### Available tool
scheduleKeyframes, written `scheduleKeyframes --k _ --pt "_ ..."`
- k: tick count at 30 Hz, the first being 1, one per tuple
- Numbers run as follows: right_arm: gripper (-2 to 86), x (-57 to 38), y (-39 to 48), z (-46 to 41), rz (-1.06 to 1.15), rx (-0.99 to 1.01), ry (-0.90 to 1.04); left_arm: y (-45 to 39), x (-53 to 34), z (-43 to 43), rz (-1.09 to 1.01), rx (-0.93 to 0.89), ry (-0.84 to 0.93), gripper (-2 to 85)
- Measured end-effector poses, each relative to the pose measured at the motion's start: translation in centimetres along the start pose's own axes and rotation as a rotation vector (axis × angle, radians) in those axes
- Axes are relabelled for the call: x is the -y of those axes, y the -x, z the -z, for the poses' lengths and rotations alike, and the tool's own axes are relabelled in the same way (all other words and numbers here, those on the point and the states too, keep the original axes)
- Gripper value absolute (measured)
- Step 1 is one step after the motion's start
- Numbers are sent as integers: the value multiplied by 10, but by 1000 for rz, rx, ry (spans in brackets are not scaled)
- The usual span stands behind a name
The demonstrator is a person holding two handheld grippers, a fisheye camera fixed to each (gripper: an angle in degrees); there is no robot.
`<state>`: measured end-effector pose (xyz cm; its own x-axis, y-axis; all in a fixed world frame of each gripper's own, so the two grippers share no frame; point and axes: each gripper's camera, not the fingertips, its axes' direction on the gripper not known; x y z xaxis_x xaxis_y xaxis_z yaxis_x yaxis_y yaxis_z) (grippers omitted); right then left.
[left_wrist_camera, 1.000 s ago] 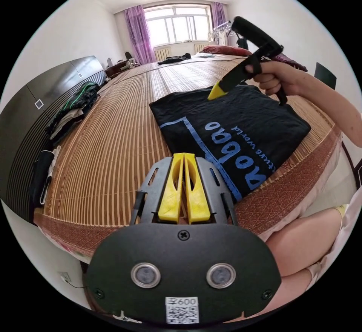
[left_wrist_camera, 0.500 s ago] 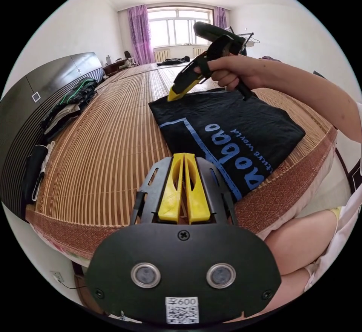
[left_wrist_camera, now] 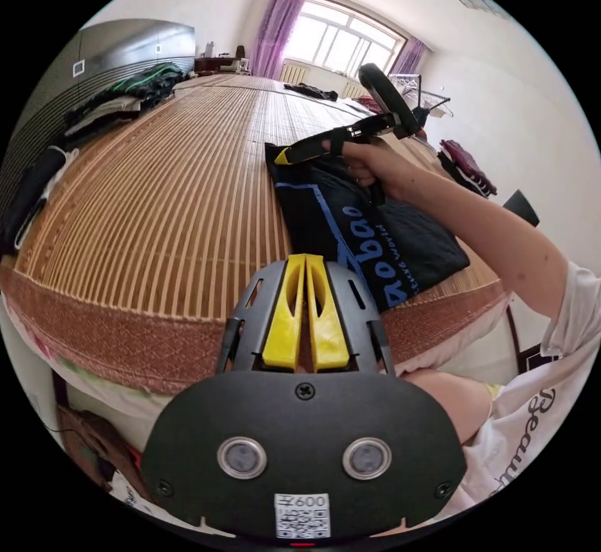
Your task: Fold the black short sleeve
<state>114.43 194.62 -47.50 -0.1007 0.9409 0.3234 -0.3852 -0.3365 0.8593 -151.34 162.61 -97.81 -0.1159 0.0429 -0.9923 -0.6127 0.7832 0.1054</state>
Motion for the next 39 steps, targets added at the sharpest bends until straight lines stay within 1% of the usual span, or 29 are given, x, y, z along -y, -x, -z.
scheduleKeyframes --k 2,4,5,7,8,9,10,12,14,15,20,26,31,35,37,38,39 --pt "-8 -2 -9 -4 1 0 -3 12 -4 17 7 -11 -2 1" --pt "-8 -4 -14 -7 6 -4 -9 12 -7 40 -8 58 -41 1" --pt "-8 -5 -18 -9 9 -8 -12 10 -7 56 -4 83 -91 1" --pt "-8 -7 -21 -12 22 -23 -19 12 -3 73 2 22 -167 2" --pt "-8 -9 -22 -13 38 -42 -26 14 4 76 -14 -54 -185 2" --pt "-8 -10 -22 -14 46 -54 -29 16 14 68 -47 -95 -135 3" --pt "-8 -12 -21 -16 62 -80 -33 17 19 61 -69 -94 -87 3" --pt "-8 -14 -22 -19 83 -114 -38 17 31 29 -153 -8 148 4" --pt "-8 -16 -29 -22 94 -132 -41 23 32 34 -157 8 139 5" --pt "-8 -16 -33 -22 94 -130 -42 28 33 34 -169 14 172 5" --pt "-8 -17 -70 -22 69 -85 -46 51 29 43 -177 26 178 5" --pt "-8 -23 -80 -27 150 -210 -52 59 24 43 -222 121 184 5" --pt "-8 -24 -118 -22 140 -192 -51 63 15 44 -260 200 186 4" --pt "-8 -25 -160 -15 116 -154 -51 47 -12 45 -407 367 180 13" --pt "-8 -27 -177 -12 112 -144 -53 37 -32 43 -568 456 156 25" --pt "-8 -29 -188 -10 111 -138 -55 29 -50 41 -711 557 137 38" --pt "-8 -30 -194 -8 111 -136 -57 23 -74 37 -870 702 100 59"
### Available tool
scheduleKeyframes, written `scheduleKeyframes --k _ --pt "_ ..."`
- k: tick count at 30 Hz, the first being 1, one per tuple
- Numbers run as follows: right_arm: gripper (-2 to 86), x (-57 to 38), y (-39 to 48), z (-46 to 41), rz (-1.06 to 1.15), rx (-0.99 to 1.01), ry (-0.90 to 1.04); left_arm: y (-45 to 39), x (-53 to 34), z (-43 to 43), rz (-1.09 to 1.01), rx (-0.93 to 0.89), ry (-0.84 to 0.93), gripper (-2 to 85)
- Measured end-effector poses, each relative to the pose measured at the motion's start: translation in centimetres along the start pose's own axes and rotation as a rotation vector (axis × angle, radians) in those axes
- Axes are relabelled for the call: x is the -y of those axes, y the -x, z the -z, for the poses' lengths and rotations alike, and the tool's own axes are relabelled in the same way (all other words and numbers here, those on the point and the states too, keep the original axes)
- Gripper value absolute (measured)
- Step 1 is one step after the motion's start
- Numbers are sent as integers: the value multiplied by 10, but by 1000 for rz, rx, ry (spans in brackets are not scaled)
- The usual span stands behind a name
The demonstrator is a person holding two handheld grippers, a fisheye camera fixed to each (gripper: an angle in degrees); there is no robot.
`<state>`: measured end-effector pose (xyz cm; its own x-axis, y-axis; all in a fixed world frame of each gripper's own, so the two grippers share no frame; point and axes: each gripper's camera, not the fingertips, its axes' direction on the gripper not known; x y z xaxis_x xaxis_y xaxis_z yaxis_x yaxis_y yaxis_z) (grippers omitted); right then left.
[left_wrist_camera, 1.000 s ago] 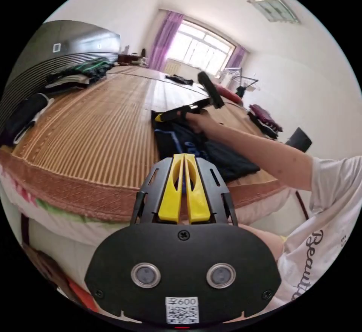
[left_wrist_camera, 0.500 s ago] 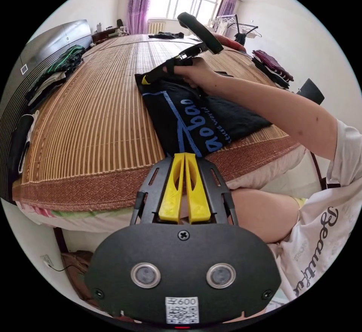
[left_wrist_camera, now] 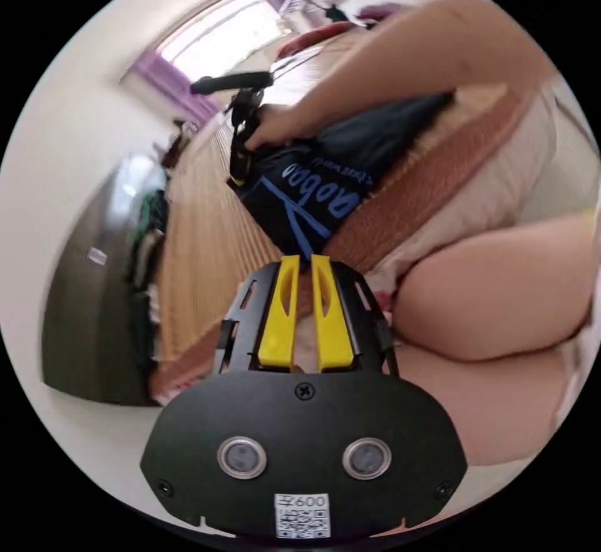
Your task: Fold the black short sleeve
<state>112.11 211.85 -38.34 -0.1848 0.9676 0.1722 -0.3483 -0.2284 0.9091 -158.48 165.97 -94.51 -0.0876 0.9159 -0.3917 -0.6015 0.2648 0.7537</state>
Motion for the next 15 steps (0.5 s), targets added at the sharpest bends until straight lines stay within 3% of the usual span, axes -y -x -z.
scheduleKeyframes --k 3,7,12,15 --pt "-9 -8 -27 2 1 1 -4 -44 -38 -1 -353 294 -68 77" --pt "-9 -20 -68 4 -2 7 -6 -24 -57 -15 -380 165 -105 90" --pt "-9 -37 -119 6 -15 26 -7 -18 -83 -55 -606 221 -57 62" --pt "-9 -50 -152 7 -21 37 -8 -1 -106 -65 -601 183 -76 34"
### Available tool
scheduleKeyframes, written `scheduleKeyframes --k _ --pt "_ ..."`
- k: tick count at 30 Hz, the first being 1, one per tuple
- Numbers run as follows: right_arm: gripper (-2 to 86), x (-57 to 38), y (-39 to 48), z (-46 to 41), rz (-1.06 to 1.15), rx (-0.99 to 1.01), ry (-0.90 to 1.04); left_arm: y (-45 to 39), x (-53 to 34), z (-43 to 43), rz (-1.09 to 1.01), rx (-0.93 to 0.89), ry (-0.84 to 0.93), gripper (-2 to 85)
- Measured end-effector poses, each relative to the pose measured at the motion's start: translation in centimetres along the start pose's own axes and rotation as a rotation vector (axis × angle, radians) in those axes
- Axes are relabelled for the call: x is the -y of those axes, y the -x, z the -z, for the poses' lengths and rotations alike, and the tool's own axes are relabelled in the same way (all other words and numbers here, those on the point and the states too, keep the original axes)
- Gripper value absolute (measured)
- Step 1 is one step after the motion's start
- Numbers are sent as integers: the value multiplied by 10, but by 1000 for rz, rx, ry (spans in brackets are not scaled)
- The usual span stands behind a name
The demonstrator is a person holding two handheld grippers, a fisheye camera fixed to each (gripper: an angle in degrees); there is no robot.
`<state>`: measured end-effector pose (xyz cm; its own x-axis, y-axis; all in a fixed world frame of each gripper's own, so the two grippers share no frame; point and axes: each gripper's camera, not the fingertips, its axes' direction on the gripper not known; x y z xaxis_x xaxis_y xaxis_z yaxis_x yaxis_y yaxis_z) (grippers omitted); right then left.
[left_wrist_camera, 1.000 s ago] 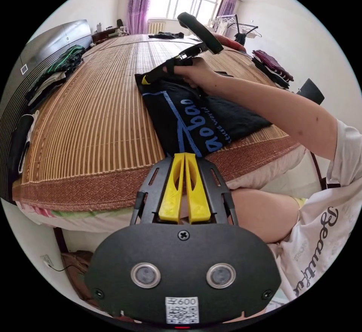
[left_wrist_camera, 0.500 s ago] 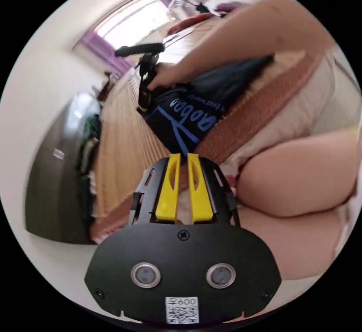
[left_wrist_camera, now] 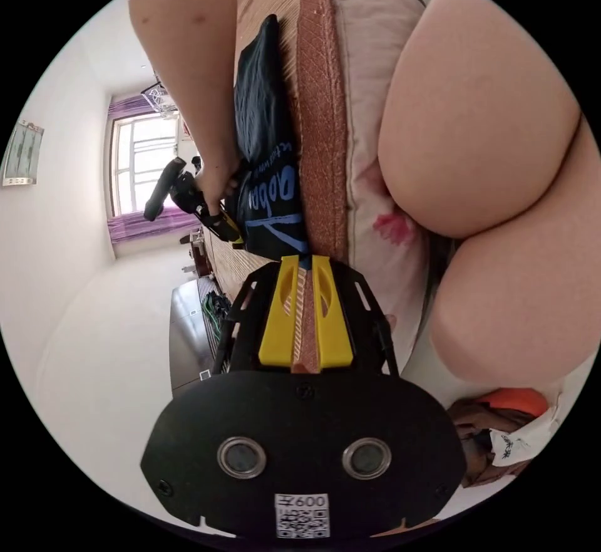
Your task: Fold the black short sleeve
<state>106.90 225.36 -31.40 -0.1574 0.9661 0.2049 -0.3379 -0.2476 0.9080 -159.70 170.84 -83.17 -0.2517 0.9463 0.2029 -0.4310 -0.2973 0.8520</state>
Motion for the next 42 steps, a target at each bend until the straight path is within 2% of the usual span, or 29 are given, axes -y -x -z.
scheduleKeyframes --k 4,6,7,8,9,11,12,14,17,20,22,24,28,31,36,39,42 --pt "-8 -20 -49 2 -14 23 2 -1 -31 -13 71 4 -11 22" --pt "-8 -29 -89 3 -74 142 10 5 -57 -21 163 -9 -35 17" --pt "-8 -38 -122 10 -113 276 -13 7 -65 -23 190 -15 -45 16" --pt "-8 -53 -144 32 -77 391 -99 12 -80 -28 246 -34 -61 15" --pt "-8 -62 -150 47 -42 413 -153 18 -94 -33 301 -56 -68 14" --pt "-7 -99 -152 96 63 307 -260 25 -112 -40 366 -75 -71 14" --pt "-6 -108 -145 104 114 258 -252 27 -122 -45 389 -75 -69 14" --pt "-1 -157 -88 120 393 -18 -172 30 -136 -49 400 -61 -62 14" --pt "32 -235 -31 117 542 -208 -152 39 -158 -51 390 -31 -53 14" --pt "101 -299 5 96 559 -96 -91 50 -178 -51 343 0 -42 15" --pt "111 -332 21 75 564 -71 -91 59 -191 -51 344 -3 -45 17" --pt "111 -362 34 49 600 -158 -127 70 -211 -56 366 -46 -53 18" --pt "92 -396 43 -19 647 -506 -122 78 -239 -62 384 -55 -53 23" --pt "12 -418 43 -61 767 -690 -90 80 -258 -66 416 -43 -51 34" --pt "-6 -439 26 -94 781 -693 -29 70 -275 -83 370 -11 -40 118" --pt "-8 -451 13 -104 761 -686 -35 52 -267 -92 261 4 -119 116" --pt "-8 -457 -3 -112 714 -649 -29 29 -256 -117 169 59 -123 84"
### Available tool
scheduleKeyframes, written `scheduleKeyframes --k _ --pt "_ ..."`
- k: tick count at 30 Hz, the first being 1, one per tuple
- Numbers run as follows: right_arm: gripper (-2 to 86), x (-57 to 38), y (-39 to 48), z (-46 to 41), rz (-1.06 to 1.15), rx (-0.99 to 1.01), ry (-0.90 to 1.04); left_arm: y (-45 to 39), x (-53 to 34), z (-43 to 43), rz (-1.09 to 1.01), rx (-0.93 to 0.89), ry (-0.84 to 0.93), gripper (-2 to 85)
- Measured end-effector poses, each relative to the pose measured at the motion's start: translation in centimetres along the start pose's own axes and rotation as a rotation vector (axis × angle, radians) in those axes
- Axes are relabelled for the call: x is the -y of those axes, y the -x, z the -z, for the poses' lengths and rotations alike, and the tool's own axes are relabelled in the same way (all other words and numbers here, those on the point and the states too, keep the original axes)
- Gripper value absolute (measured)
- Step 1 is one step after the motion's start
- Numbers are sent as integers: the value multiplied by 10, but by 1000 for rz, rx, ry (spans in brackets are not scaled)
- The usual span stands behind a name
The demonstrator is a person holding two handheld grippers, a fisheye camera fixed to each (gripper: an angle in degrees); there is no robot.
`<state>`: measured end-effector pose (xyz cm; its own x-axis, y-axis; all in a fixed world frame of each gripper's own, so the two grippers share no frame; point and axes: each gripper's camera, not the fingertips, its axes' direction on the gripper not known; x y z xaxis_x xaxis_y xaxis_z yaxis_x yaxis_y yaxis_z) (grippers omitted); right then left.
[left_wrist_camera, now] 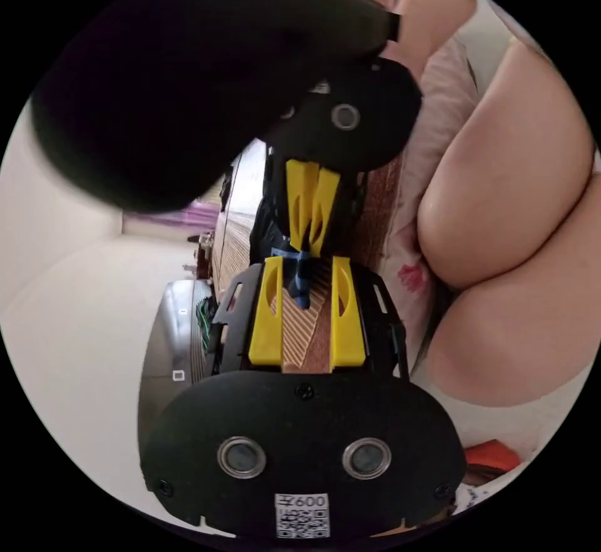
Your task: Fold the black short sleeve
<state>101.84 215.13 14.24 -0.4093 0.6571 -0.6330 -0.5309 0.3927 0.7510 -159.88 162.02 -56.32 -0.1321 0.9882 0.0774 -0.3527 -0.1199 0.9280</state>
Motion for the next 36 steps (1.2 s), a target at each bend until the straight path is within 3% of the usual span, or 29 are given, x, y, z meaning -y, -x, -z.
scheduleKeyframes --k 2,6,8,11,17,22,36 --pt "-8 -9 5 -5 -9 -7 -16 -10 1 -21 -21 36 76 60" --pt "-8 -22 24 -17 32 -50 1 -25 -15 -32 -37 79 47 33" --pt "-8 -42 39 -47 86 -197 149 -32 -19 -31 -43 109 39 29" --pt "-7 -94 54 -61 155 -335 221 -34 -39 -33 80 63 16 26" --pt "-7 -192 37 -53 111 -349 399 -95 -48 -33 151 49 15 24" --pt "-7 -221 78 -52 218 -439 451 -144 -10 -31 200 51 30 24" --pt "-7 -205 140 -62 83 -431 398 -272 167 -25 218 48 134 23"
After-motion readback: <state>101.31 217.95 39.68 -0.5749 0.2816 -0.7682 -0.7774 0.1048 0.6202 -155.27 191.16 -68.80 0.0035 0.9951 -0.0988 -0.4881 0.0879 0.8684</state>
